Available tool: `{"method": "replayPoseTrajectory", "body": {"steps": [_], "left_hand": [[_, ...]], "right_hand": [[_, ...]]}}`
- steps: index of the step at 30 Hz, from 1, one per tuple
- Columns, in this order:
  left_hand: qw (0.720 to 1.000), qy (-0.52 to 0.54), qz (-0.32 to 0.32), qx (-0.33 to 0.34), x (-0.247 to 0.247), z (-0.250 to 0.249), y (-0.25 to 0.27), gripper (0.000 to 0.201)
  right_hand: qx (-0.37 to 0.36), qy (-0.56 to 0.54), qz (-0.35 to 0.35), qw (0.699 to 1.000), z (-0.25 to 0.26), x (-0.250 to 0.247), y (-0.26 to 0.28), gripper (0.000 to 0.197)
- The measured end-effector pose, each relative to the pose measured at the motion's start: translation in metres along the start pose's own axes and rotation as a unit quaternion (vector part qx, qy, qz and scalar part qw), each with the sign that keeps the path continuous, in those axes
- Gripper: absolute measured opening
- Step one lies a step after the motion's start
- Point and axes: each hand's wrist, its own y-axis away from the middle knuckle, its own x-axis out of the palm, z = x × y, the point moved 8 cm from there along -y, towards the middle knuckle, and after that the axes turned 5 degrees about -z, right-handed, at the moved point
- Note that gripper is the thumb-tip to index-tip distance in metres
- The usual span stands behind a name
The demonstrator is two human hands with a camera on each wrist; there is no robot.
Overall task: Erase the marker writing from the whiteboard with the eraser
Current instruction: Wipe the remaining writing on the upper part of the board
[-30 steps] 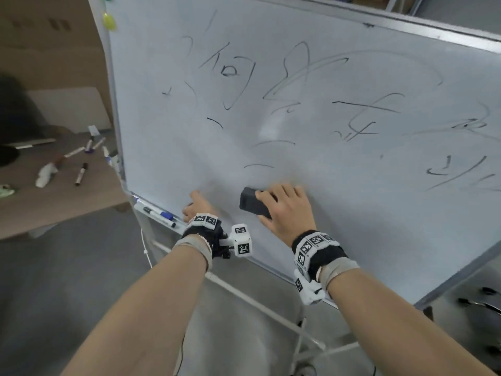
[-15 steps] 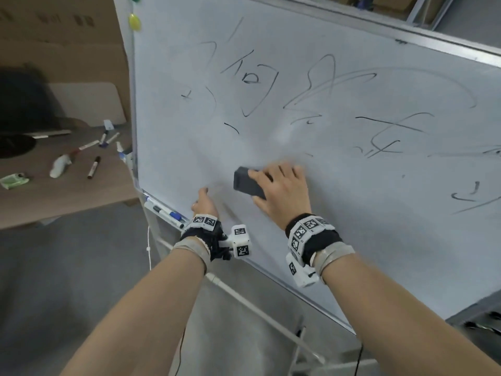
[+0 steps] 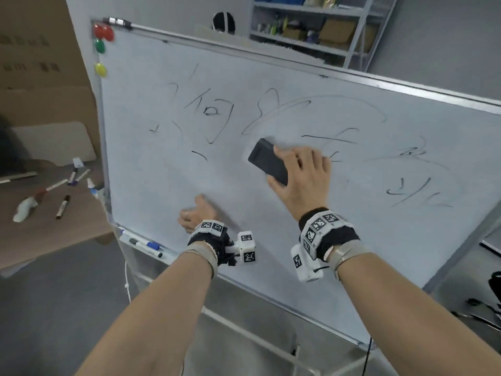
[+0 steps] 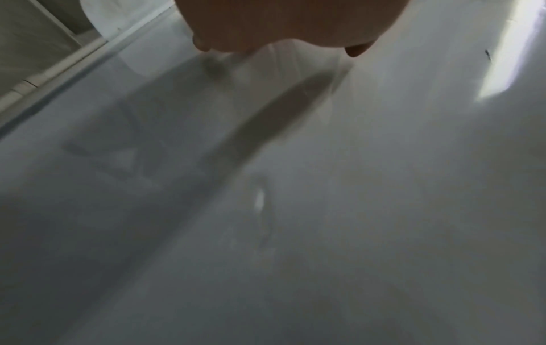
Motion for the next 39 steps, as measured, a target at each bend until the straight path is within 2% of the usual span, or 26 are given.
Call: {"method": "replayPoseTrajectory", "body": {"steps": [3,5,8,12,16,19,23,27,29,32,34,36,39], "left_hand": [[1.000,0.005,-0.012,-0.004,-0.002,0.006,0.008,0.081],[1.000,0.012,-0.004,-0.019,-0.005,0.010,0.013,0.082],[0.999,0.026,0.011,-0.032,0.001,0.003,0.031,0.085],[0.999,0.033,0.010,0.013,0.017,-0.021,0.057,0.080],[0.999,0.021,0.026,0.026,0.017,-0.014,0.058,0.074],[0.994,0.048,0.094,0.032,0.011,-0.006,0.045,0.073],[0.976,0.118,0.183,-0.022,0.005,0.001,0.020,0.094],[0.980,0.114,0.162,-0.015,-0.006,-0.002,0.025,0.096],[0.991,0.070,0.108,0.018,-0.014,-0.008,0.041,0.082],[0.994,-0.015,0.051,0.092,-0.007,-0.017,0.075,0.088],[0.989,-0.034,0.049,0.135,0.009,-0.021,0.103,0.092],[0.987,-0.038,0.064,0.144,0.025,-0.021,0.131,0.094],[0.985,-0.029,0.081,0.148,0.042,-0.020,0.164,0.094]], "right_hand": [[-0.080,-0.010,0.094,0.992,0.019,0.013,0.042,0.058],[-0.096,0.001,0.117,0.988,0.024,0.014,0.055,0.058],[-0.045,0.011,0.076,0.996,0.005,-0.004,0.038,0.057],[0.040,0.041,-0.002,0.998,-0.038,-0.042,0.013,0.053],[0.078,0.029,-0.014,0.996,-0.042,-0.048,0.021,0.053],[0.062,-0.009,0.056,0.996,-0.006,-0.017,0.037,0.056],[-0.012,-0.024,0.182,0.983,0.041,0.026,0.078,0.062],[-0.084,-0.015,0.228,0.970,0.050,0.028,0.106,0.060],[-0.086,-0.009,0.216,0.973,0.042,0.014,0.105,0.060],[-0.028,0.019,0.148,0.988,0.003,-0.020,0.090,0.058],[0.036,0.054,0.091,0.994,-0.039,-0.052,0.074,0.053],[0.098,0.092,0.038,0.990,-0.085,-0.088,0.062,0.053],[0.213,0.142,-0.032,0.966,-0.148,-0.144,0.060,0.058]]}}
